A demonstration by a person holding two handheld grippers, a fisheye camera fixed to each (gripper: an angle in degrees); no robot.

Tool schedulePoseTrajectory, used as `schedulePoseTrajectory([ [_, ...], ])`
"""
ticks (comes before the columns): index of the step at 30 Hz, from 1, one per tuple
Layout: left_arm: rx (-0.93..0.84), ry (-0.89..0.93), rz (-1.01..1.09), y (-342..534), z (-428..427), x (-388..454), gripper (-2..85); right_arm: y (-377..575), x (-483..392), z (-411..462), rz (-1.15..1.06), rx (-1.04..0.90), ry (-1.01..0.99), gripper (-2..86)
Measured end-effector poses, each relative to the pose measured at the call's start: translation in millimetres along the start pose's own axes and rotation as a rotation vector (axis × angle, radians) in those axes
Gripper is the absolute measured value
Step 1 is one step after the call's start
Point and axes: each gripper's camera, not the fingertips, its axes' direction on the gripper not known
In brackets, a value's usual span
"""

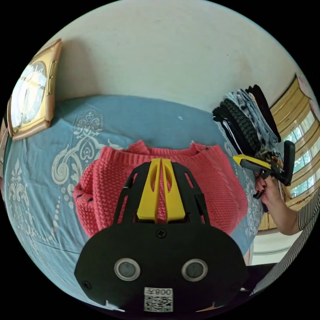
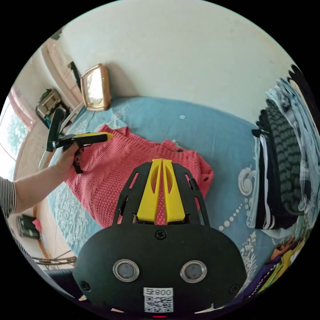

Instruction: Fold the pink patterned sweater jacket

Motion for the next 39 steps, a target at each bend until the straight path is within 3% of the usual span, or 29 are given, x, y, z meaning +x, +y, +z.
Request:
schedulePoseTrajectory([
  [3, -0.142, -0.083, -0.008, -2, 38, 7, 0.3, -10, -22, 26, -0.084, -0.093, 0.008, 0.1],
  [6, -0.148, -0.064, 0.001, -8, 52, 8, 0.3, -14, -37, 64, -0.153, -0.245, 0.043, 0.1],
  [11, -0.149, -0.128, 0.09, -8, 63, 27, 0.2, -11, -52, 68, -0.188, -0.203, 0.13, 0.1],
  [17, -0.148, -0.296, 0.204, -6, 82, 58, 0.2, -9, -36, 61, -0.128, -0.191, 0.037, 0.1],
  [28, -0.072, -0.19, -0.038, 82, -11, 32, 0.2, 20, 0, -11, 0.003, -0.08, -0.028, 0.1],
  [32, -0.193, -0.27, -0.134, 120, 9, 6, 0.2, 51, 9, -11, 0.017, -0.158, 0.032, 0.1],
  [34, -0.111, -0.236, -0.117, 133, 17, -6, 0.2, 61, 16, 2, 0.015, -0.198, 0.041, 0.1],
  [39, -0.134, -0.212, -0.143, 135, 20, -18, 0.2, 63, 25, 5, 0.037, -0.148, 0.003, 0.0],
])
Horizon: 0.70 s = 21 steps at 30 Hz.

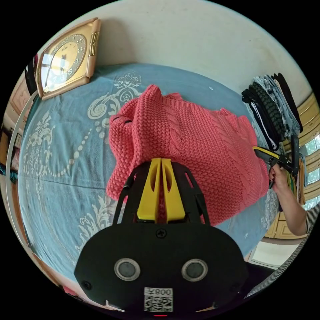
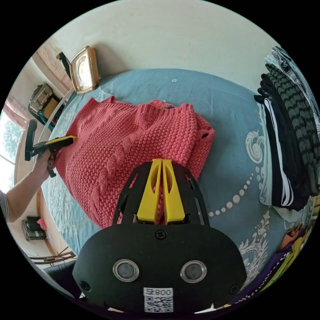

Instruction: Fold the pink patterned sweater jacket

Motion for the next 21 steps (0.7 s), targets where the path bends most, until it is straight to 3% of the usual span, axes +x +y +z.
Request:
schedulePoseTrajectory([
  [5, 0.052, 0.049, -0.083, 14, -18, -8, 0.2, 9, -11, -33, -0.018, 0.022, 0.027, 0.0],
  [7, 0.147, 0.145, -0.055, 29, -39, 5, 0.2, 18, -20, -54, -0.028, 0.083, -0.025, 0.1],
  [10, 0.143, 0.281, 0.035, 45, -33, 33, 0.2, 31, -47, -59, -0.084, 0.067, -0.105, 0.1],
  [13, 0.013, 0.199, 0.119, 54, 10, 51, 0.2, 42, -61, -17, -0.117, -0.069, -0.056, 0.1],
  [15, 0.084, 0.229, 0.079, 61, 13, 41, 0.2, 46, -52, -15, -0.066, 0.002, -0.128, 0.1],
  [18, 0.039, 0.275, 0.014, 59, 2, 27, 0.2, 36, -45, -26, -0.014, -0.036, -0.176, 0.1],
  [21, 0.115, 0.306, 0.118, 67, -17, 43, 0.2, 29, -62, -50, -0.039, 0.066, -0.174, 0.1],
])
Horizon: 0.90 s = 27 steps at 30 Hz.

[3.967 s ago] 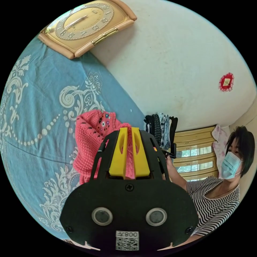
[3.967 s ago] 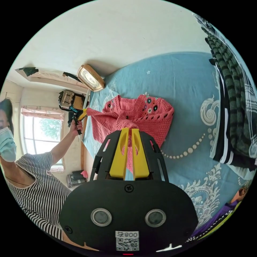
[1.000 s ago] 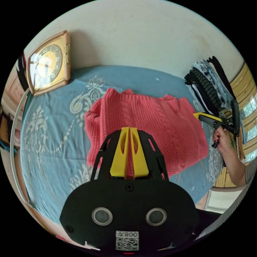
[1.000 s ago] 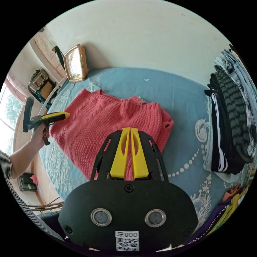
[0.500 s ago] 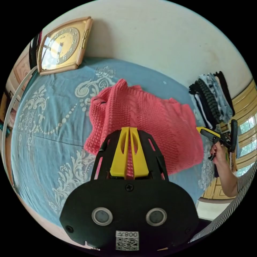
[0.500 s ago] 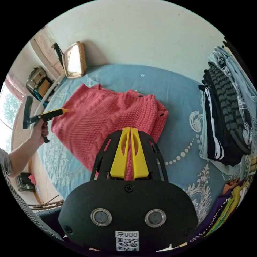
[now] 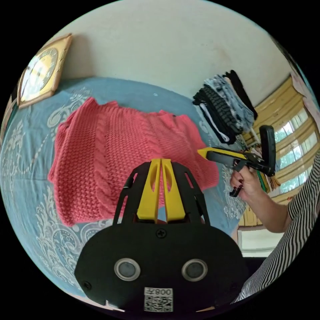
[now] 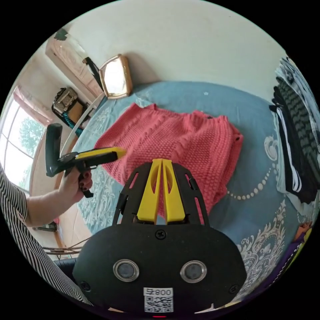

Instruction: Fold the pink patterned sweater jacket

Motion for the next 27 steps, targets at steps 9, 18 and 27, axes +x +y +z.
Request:
schedulePoseTrajectory([
  [9, -0.113, -0.001, 0.085, 19, 31, -3, 0.2, -12, -38, 47, -0.085, -0.109, 0.005, 0.1],
  [18, -0.126, -0.245, -0.154, 63, -22, -100, 0.3, 25, -5, 24, 0.057, -0.155, 0.093, 0.1],
  [27, 0.044, -0.177, -0.315, 97, -85, -146, 2.6, -6, -46, 24, -0.01, -0.119, 0.139, 0.1],
])
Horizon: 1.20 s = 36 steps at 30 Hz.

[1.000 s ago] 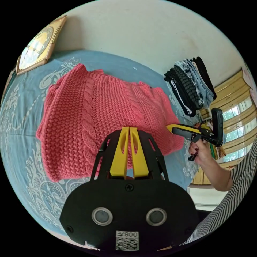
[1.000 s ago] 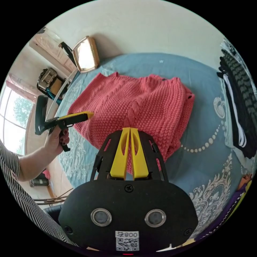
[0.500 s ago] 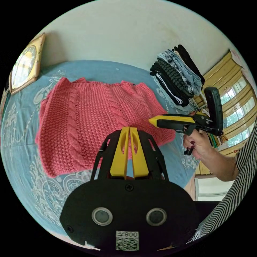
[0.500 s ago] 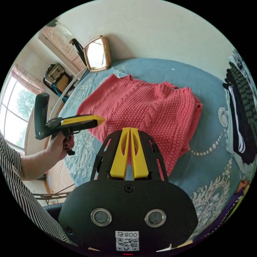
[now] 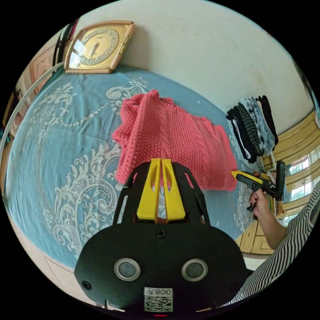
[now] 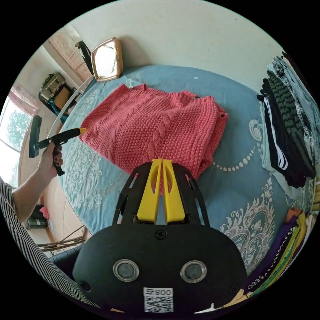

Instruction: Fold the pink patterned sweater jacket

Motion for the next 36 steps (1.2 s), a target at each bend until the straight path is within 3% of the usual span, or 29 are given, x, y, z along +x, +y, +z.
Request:
schedulePoseTrajectory([
  [3, 0.036, 0.017, -0.17, 19, -18, -44, 6.3, -22, -17, -7, -0.01, 0.057, -0.121, 0.1],
  [9, 0.076, 0.312, -0.488, 55, 0, -119, 10.1, -95, -61, 22, -0.133, 0.087, -0.211, 0.1],
  [13, 0.139, 0.366, -0.57, 68, 1, -140, 10.7, -136, -77, 78, -0.151, -0.095, -0.224, 0.2],
  [17, 0.183, 0.315, -0.609, 84, -14, -151, 11.9, -148, -83, 90, -0.153, -0.061, -0.259, 0.2],
  [27, 0.123, 0.494, -0.563, 68, 34, -176, 10.4, -199, -115, 76, -0.138, -0.048, -0.259, 2.8],
  [32, 0.144, 0.483, -0.563, 73, 36, -172, 9.9, -273, -173, 113, -0.247, -0.132, -0.429, 9.4],
  [36, 0.139, 0.451, -0.538, 75, 38, -165, 9.8, -318, -219, 148, -0.305, -0.199, -0.378, 10.9],
])
